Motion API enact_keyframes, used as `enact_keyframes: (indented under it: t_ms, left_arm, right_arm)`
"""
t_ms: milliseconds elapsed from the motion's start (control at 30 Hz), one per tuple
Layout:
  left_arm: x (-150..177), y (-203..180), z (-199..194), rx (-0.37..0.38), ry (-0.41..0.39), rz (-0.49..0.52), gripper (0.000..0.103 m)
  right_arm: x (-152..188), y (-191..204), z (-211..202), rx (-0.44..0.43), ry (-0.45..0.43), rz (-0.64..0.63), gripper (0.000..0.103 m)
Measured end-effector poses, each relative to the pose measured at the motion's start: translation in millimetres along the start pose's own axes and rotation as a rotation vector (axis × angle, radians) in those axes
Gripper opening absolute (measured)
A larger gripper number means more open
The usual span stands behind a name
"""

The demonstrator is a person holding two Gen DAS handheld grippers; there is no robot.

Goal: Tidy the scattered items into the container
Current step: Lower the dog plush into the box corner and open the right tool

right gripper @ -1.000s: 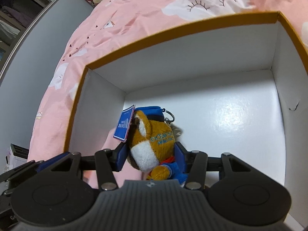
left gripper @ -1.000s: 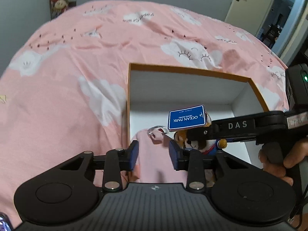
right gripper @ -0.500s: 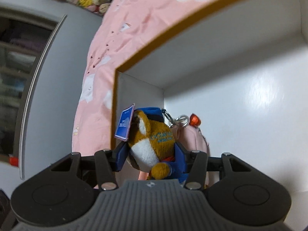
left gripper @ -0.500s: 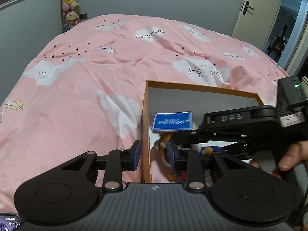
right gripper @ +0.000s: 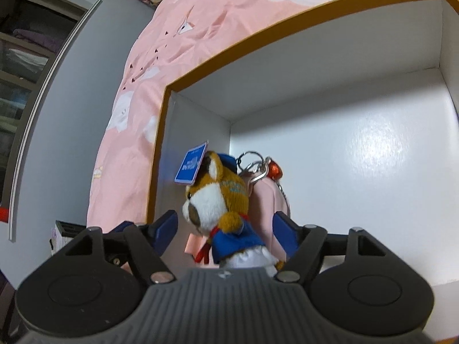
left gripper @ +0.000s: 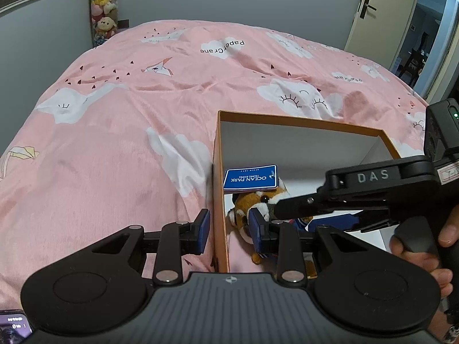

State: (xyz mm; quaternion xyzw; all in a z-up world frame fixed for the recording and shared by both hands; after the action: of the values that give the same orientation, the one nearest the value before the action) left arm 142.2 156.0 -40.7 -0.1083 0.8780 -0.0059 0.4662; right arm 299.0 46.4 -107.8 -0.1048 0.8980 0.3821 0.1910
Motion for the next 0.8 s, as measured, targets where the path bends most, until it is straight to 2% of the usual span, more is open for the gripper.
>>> enact_keyframes:
  t_ms: [133, 233, 300, 333, 433, 500, 567, 700, 800]
  left_arm:
    - [1, -1, -2, -0.001, -0.001, 0.008, 0.034]
    - [2, 0, -2, -0.004, 0.002, 0.01, 0.034]
    - [3, 1, -2, -0.009, 0.005, 0.012, 0.034]
    - [4, 1, -2, -0.011, 0.006, 0.012, 0.034]
    - [4, 4, -1, -0.014, 0.008, 0.004, 0.034]
    - [3, 5, -1, -0.015, 0.006, 0.0, 0.034]
    - [3, 5, -1, -0.014, 0.007, -0.001, 0.034]
    - [5, 5, 2, -0.014, 0.017, 0.001, 0.034]
    - [8, 4, 3, -0.018, 0.024, 0.011, 0.034]
  right_arm:
    - [9, 11, -3, 0.0, 0.01, -0.129, 0.073]
    - [15, 20, 3, 0.019, 0.024, -0.229, 0.051]
    - [16, 19, 7, 0.038, 0.028, -0.244, 0.041]
    - [16, 16, 8, 0.038, 0.026, -0.227, 0.032]
    - [7, 5, 9, -0.015, 0.016, -0.043, 0.026]
    - [1, -1, 10, -0.052, 0.005, 0.087, 0.026]
    - [1, -5, 10, -0.076, 0.006, 0.162, 0.026]
    - [16, -14, 19, -0.048, 0.057, 0.209, 0.026]
    - [23, -16, 27, -0.021, 0.076, 0.179, 0.026]
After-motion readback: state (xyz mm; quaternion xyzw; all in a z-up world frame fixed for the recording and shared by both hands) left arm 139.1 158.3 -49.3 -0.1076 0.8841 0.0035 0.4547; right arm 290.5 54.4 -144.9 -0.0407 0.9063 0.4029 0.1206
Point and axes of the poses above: each gripper's, at about its wrist camera, not at the fingertips, and z roughly the way its jaws point, y to its left, x to its underside, the point moved 5 cm from there along z, roughly the way its jaws point, and after that the axes turned 15 degrees about -y, right-handed, at the moved point
